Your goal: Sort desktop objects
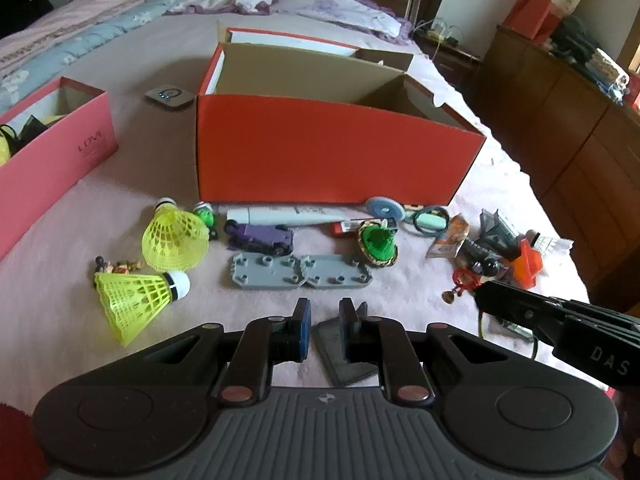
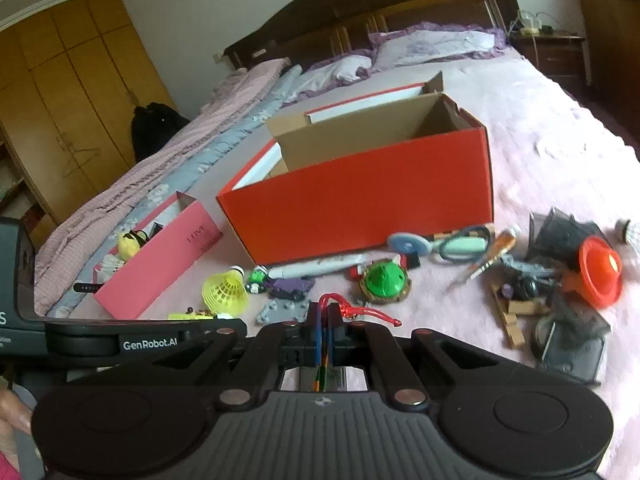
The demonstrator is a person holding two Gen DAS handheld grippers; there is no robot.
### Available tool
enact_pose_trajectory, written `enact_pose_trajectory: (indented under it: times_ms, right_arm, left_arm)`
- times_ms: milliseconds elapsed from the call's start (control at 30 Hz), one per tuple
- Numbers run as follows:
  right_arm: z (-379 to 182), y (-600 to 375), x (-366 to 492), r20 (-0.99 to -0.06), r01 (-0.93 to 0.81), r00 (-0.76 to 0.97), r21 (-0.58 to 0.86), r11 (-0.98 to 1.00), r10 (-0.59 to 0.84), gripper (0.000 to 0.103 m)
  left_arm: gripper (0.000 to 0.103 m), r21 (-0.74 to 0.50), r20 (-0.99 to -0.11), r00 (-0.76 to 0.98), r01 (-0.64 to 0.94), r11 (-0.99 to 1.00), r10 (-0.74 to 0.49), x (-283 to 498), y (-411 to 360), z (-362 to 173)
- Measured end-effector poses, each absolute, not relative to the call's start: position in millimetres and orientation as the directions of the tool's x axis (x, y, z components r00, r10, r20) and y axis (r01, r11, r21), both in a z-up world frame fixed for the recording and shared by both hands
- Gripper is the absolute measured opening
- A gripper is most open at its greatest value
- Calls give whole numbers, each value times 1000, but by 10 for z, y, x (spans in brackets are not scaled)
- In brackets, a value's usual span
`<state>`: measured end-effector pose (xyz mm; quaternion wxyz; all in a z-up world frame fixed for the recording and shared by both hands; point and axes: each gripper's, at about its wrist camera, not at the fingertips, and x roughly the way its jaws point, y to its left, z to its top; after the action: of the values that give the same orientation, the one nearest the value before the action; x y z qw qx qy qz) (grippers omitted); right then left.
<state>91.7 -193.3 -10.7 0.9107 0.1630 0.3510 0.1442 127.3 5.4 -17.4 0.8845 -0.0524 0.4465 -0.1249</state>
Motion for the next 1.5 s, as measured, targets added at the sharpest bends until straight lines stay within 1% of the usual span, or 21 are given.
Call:
enact_pose_trajectory:
  times_ms: [233,433,500,533,567,633,700,733,767,800,867,900,967,1033,1167,1233,1300,1333,1367,1500]
  right_arm:
    - [-287,-1957,856,-629,-112,694,386,916,351,4]
    - [-523,-1963,860,-675,-89,658,369,925,333,4]
    - [-615,-1992,859,-692,-70,643,374,925,328,4]
    - [-665,-2011,863,-702,-57,630,385,921,332,10]
    - [-716,-2025,872,-712,-44,615,399,916,339,19]
    - [-813,-2042,887,-730,-21,585,422,906,354,26]
    - [-885,-2002,890,-740,-25,565,427,904,365,26]
    - [-911,-1964,890,-744,-33,558,423,906,368,28]
    - [-931,-1927,888,-747,-40,553,420,907,370,33]
    - [-949,-1889,885,-748,-46,548,420,906,374,35]
    - [-985,-1811,878,-750,-59,538,422,905,384,38]
    - [-1003,-1771,874,-754,-65,532,418,906,385,39]
    - [-1050,-1692,867,-763,-75,520,406,911,383,41]
    - [-1095,-1630,859,-771,-80,511,397,914,379,43]
    - [-1133,-1545,812,-777,-96,523,356,929,352,41]
    - [-1130,-1542,797,-776,-96,526,353,931,348,40]
    - [-1131,-1552,788,-777,-88,532,345,935,337,32]
    - [-1130,-1564,784,-778,-81,536,340,937,329,20]
    - [-1124,-1585,778,-777,-73,541,338,938,321,14]
    - [-1028,-1701,713,-747,-45,586,356,933,314,10]
  left_arm:
    - [19,-132,-798,568,161,978,-201,1198,85,-315]
    - [21,-146,-836,510,148,978,-202,1240,175,-592]
    - [25,-158,-846,488,156,975,-215,1270,156,-685]
    - [29,-166,-849,479,160,973,-224,1289,137,-724]
    - [32,-174,-851,472,164,971,-232,1309,112,-761]
    - [35,-194,-853,457,169,966,-251,1360,45,-824]
    - [39,-217,-855,442,171,961,-271,1415,-24,-880]
    - [42,-233,-854,435,170,958,-285,1445,-57,-896]
    - [45,-249,-852,429,169,954,-299,1475,-90,-909]
    - [46,-261,-850,427,168,951,-309,1498,-116,-912]
    - [53,-280,-845,427,161,946,-323,1539,-164,-908]
    - [54,-281,-844,427,165,945,-325,1561,-204,-902]
    - [63,-278,-843,425,180,944,-329,1606,-296,-890]
    - [69,-263,-846,424,194,945,-322,1649,-390,-888]
    - [69,-185,-870,424,192,964,-252,1720,-536,-961]
    - [69,-168,-875,425,185,968,-233,1716,-539,-1009]
    - [60,-133,-869,447,201,971,-211,1660,-553,-1009]
    - [53,-112,-866,459,207,972,-197,1633,-555,-999]
    - [52,-115,-861,467,205,972,-200,1608,-533,-981]
    - [52,-161,-840,492,175,971,-228,1529,-373,-873]
